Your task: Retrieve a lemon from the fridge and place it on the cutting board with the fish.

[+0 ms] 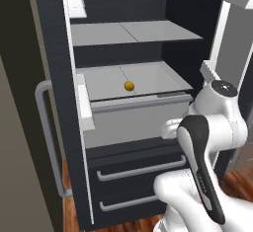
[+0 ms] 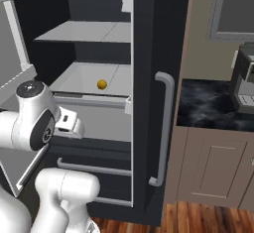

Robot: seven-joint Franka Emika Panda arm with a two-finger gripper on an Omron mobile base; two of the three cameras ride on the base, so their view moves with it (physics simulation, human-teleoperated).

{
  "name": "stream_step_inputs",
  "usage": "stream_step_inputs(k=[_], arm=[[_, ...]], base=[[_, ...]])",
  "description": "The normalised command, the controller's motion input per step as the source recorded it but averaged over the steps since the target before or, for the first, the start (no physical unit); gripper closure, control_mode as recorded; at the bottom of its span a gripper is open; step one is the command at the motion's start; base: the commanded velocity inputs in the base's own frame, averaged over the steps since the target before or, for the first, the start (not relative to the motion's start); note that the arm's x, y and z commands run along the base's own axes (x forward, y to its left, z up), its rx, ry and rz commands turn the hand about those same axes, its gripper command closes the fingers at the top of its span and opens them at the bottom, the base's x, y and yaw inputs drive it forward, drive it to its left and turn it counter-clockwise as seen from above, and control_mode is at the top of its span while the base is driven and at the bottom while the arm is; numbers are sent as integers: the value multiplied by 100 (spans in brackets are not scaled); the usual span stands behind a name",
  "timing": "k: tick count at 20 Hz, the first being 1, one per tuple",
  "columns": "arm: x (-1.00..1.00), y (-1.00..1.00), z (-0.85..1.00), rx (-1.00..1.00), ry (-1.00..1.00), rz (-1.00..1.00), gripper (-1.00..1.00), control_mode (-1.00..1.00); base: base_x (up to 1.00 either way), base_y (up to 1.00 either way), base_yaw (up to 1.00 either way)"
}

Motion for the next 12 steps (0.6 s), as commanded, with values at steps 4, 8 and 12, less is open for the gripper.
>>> stream_step_inputs(k=[4,8,12], arm=[[8,22,0,0,0,-2,-100,100],[0,0,0,0,0,0,-100,100],[0,0,0,0,0,0,-100,100]], base=[[9,16,-1],[32,22,0],[42,-3,0]])
